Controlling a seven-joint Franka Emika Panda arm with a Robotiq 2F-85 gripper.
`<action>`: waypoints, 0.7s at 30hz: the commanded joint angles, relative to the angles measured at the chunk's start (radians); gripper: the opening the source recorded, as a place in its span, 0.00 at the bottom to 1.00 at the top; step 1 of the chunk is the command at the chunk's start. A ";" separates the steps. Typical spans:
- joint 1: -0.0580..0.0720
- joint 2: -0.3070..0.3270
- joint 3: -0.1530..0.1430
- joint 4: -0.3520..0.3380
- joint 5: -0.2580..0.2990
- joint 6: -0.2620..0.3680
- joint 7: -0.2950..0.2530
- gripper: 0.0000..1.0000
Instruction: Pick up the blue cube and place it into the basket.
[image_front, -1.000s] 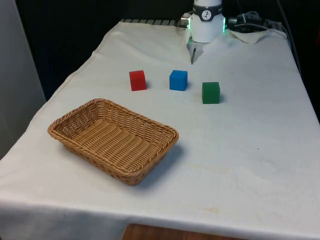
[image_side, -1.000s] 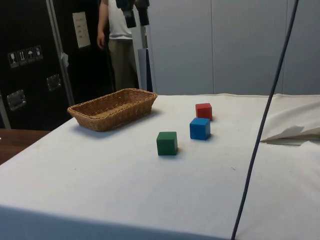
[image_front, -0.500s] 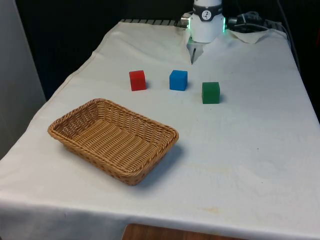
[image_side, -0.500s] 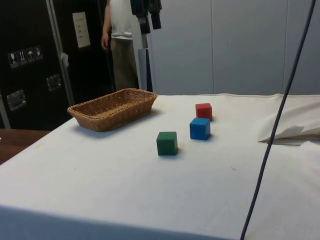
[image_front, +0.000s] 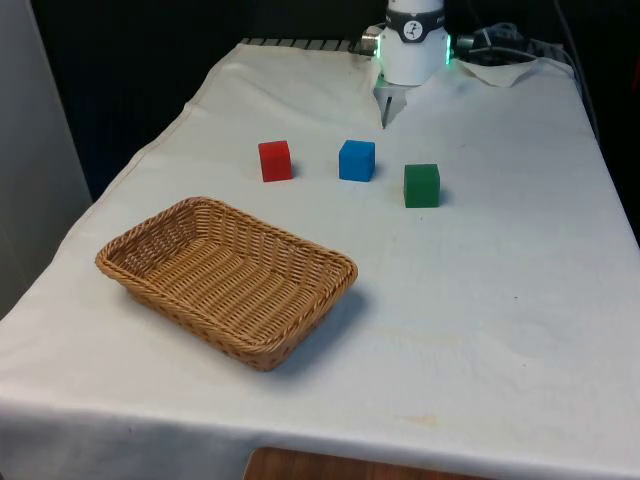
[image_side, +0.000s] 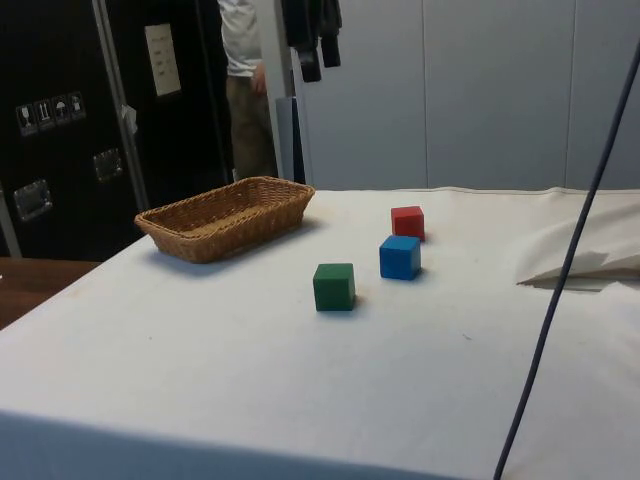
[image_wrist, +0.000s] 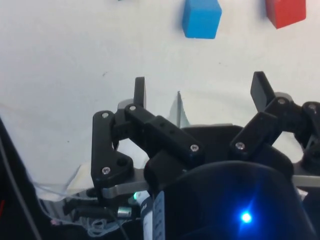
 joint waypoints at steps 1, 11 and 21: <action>-0.002 -0.017 0.003 -0.025 -0.021 0.026 0.016 1.00; -0.008 -0.072 0.002 -0.116 -0.033 0.089 0.022 1.00; -0.022 -0.121 -0.021 -0.204 -0.009 0.150 -0.016 1.00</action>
